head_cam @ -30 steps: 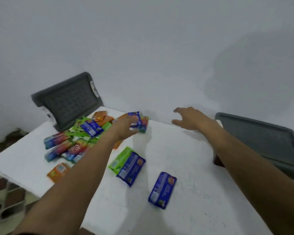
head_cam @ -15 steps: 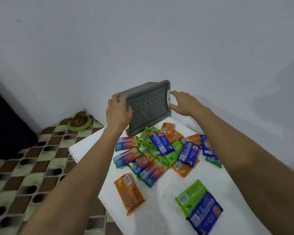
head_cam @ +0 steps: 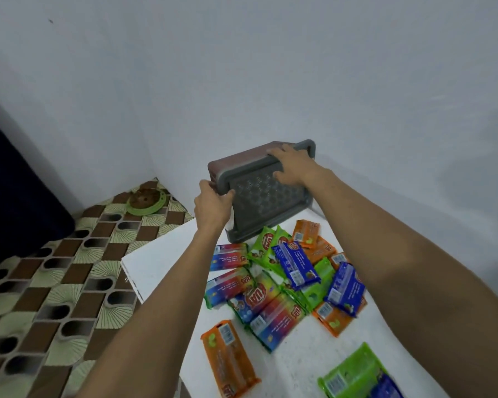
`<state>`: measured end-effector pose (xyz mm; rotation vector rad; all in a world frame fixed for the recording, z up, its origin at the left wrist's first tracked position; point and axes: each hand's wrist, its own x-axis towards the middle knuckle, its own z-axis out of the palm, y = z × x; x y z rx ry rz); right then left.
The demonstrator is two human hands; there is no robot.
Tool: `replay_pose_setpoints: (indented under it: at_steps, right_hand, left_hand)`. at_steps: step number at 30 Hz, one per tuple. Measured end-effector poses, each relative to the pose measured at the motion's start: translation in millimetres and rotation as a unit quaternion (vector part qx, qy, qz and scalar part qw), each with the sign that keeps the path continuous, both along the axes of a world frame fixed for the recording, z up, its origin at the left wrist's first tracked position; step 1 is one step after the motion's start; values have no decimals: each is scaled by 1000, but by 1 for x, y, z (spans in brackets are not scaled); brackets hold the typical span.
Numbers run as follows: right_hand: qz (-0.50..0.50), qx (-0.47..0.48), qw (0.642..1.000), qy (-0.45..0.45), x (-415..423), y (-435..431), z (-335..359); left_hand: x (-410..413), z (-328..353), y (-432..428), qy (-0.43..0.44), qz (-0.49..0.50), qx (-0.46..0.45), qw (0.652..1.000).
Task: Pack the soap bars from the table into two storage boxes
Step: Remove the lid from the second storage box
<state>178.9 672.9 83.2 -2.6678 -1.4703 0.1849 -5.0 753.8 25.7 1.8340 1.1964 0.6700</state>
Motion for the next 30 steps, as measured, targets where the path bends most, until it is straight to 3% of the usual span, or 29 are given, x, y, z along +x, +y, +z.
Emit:
replay_pose_setpoints:
  at_steps: [3, 11, 18, 20, 24, 30]
  right_hand:
    - [-15, 18, 1000, 7, -3, -4, -7]
    - [-44, 55, 997, 22, -8, -26, -9]
    - [-109, 201, 970, -77, -19, -71, 17]
    - [-123, 275, 953, -32, -18, -91, 26]
    - [-112, 415, 890, 151, -31, -142, 43]
    - [-218, 437, 856, 169, -58, -228, 38]
  left_hand:
    - [4, -6, 2, -5, -4, -38, 999]
    - [-10, -13, -16, -50, 28, 28, 998]
    - [-44, 21, -6, -107, 12, 49, 993]
    - [-55, 30, -6, -124, 1, 45, 991]
    - [-67, 47, -20, -133, -45, 57, 988]
    - [-62, 61, -76, -84, -68, 115, 987]
